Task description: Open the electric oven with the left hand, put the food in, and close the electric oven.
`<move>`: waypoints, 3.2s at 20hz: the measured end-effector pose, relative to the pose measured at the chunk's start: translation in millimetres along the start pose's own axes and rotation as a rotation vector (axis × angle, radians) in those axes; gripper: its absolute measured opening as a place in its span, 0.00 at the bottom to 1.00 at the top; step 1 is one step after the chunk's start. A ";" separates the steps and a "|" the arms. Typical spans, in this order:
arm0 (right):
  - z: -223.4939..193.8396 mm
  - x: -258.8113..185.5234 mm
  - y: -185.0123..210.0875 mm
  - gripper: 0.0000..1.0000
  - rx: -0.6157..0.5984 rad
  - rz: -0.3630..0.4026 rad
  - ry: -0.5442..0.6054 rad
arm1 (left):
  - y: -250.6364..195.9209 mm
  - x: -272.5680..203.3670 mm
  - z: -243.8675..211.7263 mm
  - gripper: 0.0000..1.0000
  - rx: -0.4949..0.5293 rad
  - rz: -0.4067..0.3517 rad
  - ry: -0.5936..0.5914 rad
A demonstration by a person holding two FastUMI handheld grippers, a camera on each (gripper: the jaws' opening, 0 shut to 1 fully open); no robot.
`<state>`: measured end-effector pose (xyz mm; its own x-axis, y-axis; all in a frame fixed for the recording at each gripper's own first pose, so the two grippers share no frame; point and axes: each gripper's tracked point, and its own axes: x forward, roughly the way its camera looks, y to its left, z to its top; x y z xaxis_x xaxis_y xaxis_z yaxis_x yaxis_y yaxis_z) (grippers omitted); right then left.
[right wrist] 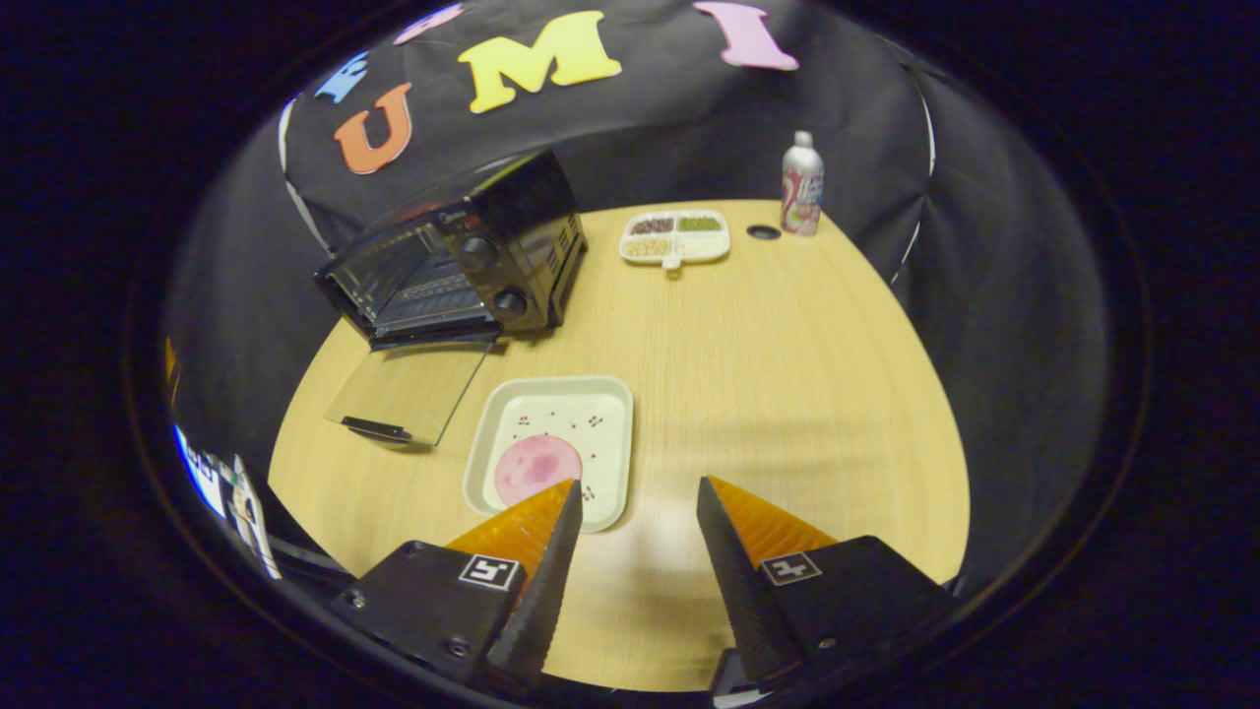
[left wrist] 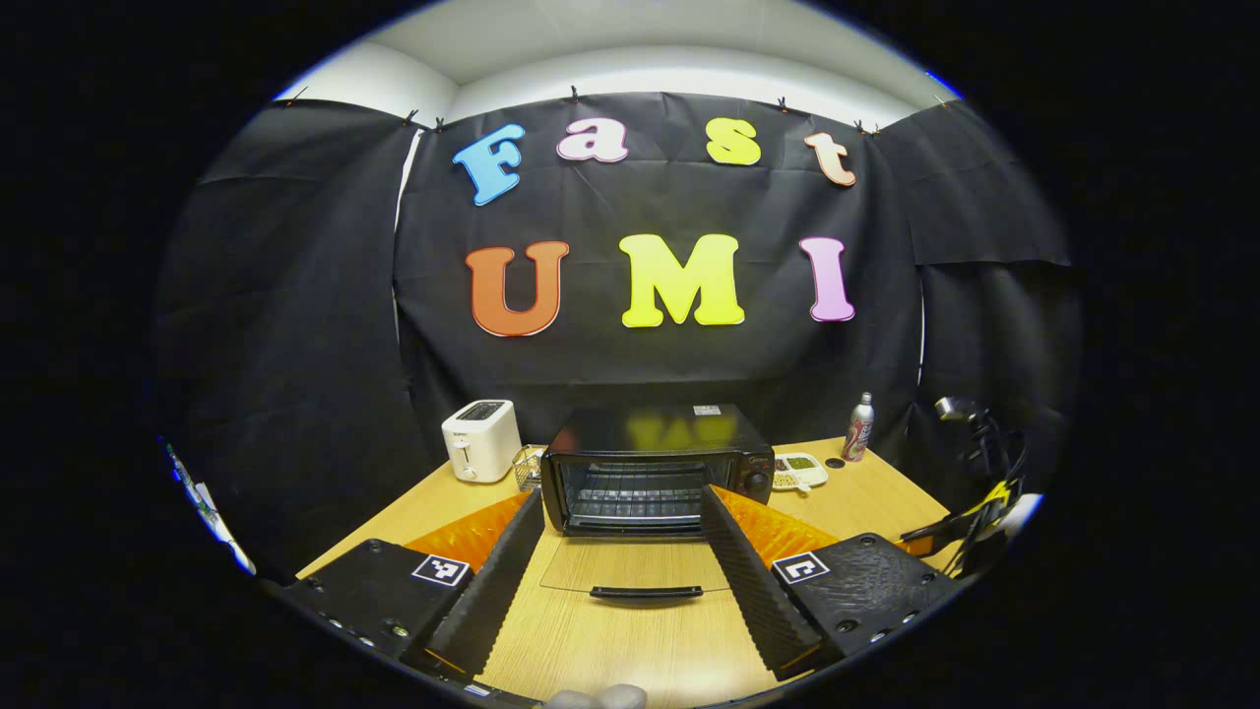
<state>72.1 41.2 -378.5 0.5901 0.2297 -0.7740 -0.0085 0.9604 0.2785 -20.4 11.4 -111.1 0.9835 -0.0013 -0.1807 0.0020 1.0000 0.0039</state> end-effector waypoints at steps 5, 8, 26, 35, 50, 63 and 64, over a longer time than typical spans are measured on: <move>1.9 41.1 -5.0 0.59 0.022 0.036 0.125 | -6.0 -8.1 11.0 0.96 -0.012 0.043 -0.008; -3.1 60.2 0.3 0.54 0.029 0.047 0.210 | -6.6 -7.4 12.3 0.96 -0.020 0.062 -0.002; 7.1 76.9 -12.7 0.03 0.056 -0.111 0.433 | 20.8 4.2 -11.1 0.96 -0.074 0.083 0.009; 8.9 56.6 -4.7 0.04 0.341 0.072 0.339 | 35.2 -1.4 -8.5 0.96 -0.042 0.072 0.014; 47.2 -4.3 57.0 0.04 0.539 0.363 0.073 | 26.4 -1.7 -3.4 0.97 -0.016 0.013 0.027; 24.3 1.2 -11.8 0.00 0.595 0.266 0.012 | 16.9 0.1 -0.9 0.97 0.005 -0.032 0.034; 16.5 5.8 -24.5 0.04 0.561 0.212 0.021 | 14.8 1.3 -0.7 0.97 0.008 -0.037 0.032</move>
<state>89.1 16.4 -380.5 0.6055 0.4157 -0.6786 0.3068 0.6648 0.6811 -19.2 26.3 -111.9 0.9765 -0.0382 -0.2121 0.0399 0.9992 0.0041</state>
